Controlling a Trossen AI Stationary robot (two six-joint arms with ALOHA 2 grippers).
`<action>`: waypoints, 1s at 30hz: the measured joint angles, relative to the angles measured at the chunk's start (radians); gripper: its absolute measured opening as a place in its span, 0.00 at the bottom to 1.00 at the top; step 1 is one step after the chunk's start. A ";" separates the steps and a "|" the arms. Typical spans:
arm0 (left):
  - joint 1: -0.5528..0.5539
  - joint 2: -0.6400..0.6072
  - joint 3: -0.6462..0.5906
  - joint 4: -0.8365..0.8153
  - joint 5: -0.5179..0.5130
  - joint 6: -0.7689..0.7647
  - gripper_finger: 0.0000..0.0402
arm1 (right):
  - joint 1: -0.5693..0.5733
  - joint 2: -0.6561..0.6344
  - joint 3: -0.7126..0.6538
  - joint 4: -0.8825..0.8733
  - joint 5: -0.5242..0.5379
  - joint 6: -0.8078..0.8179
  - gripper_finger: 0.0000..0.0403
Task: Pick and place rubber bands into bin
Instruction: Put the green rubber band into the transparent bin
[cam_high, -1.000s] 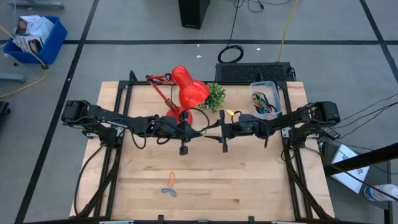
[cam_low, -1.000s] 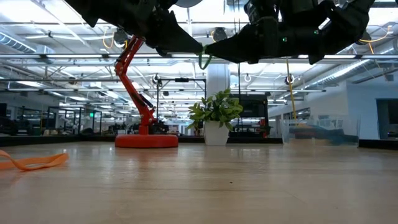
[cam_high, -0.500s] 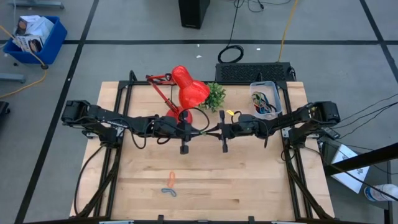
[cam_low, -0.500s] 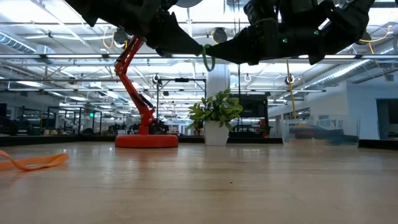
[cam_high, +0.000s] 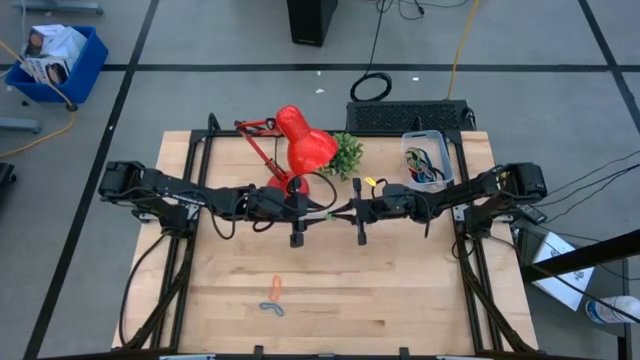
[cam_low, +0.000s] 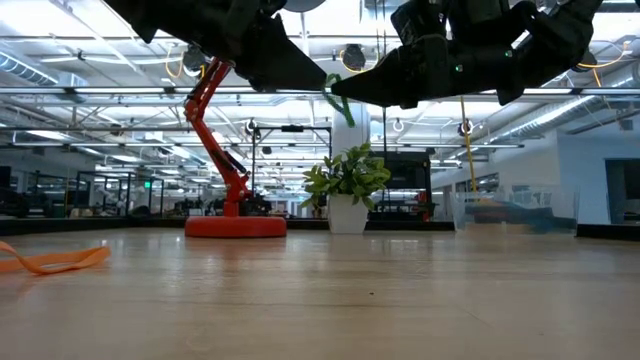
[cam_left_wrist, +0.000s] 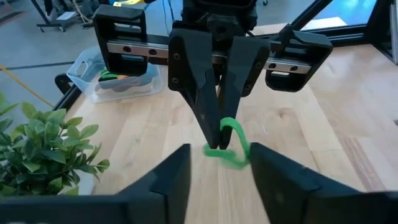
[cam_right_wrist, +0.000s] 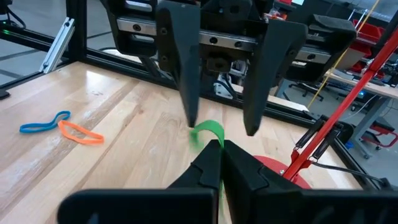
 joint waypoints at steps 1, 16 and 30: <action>0.000 0.000 0.000 -0.001 0.001 0.001 0.45 | 0.000 0.000 0.000 0.000 0.000 0.000 0.00; 0.002 -0.010 0.002 -0.246 0.024 -0.034 0.67 | 0.016 -0.183 -0.002 -0.296 0.586 0.078 0.00; 0.002 -0.010 0.001 -0.389 0.053 -0.056 0.65 | -0.144 -0.573 -0.001 -0.802 1.020 0.293 0.00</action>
